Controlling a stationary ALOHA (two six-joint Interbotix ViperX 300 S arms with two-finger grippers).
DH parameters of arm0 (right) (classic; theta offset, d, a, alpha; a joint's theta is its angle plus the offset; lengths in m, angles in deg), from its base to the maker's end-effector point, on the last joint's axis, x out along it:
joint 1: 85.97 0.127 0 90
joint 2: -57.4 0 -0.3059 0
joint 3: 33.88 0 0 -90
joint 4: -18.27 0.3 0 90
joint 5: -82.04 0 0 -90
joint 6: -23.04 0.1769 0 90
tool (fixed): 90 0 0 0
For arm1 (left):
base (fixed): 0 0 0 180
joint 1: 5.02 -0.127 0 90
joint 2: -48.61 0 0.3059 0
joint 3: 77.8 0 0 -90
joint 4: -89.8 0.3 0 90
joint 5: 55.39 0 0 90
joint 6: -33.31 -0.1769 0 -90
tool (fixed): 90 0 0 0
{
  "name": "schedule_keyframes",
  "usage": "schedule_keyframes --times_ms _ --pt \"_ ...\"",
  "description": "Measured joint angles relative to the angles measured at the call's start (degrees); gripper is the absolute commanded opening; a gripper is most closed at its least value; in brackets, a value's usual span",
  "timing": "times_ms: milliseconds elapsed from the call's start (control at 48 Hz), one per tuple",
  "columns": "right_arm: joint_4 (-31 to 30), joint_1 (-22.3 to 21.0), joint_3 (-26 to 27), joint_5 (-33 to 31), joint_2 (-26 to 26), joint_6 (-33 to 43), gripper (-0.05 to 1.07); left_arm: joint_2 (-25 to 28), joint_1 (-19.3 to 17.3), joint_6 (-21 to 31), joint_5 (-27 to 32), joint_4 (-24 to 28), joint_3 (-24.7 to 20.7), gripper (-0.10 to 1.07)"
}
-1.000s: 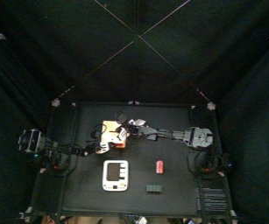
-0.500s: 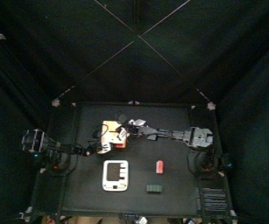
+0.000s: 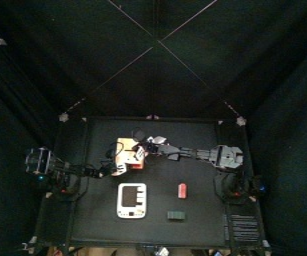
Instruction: Grab drawer handl
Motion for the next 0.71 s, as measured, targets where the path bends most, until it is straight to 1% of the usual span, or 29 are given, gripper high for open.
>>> schedule_keyframes --times_ms 83,271,479,708 --pt "0.1 -0.1 0.0 0.0 0.0 0.0 0.44 0.0 0.3 0.0 0.0 -0.4 0.0 0.52" --pt "0.1 -0.1 -0.1 0.0 0.1 0.0 0.44 -0.3 2.1 0.0 0.0 -2.0 0.0 0.52" --pt "0.5 -0.1 -0.2 -0.1 0.0 0.0 0.44 -0.4 5.0 0.0 0.0 -4.2 0.0 0.52" --pt "0.5 -0.1 -0.2 0.0 0.1 0.0 0.44 -0.4 5.4 0.0 -0.5 -4.6 0.0 0.52"
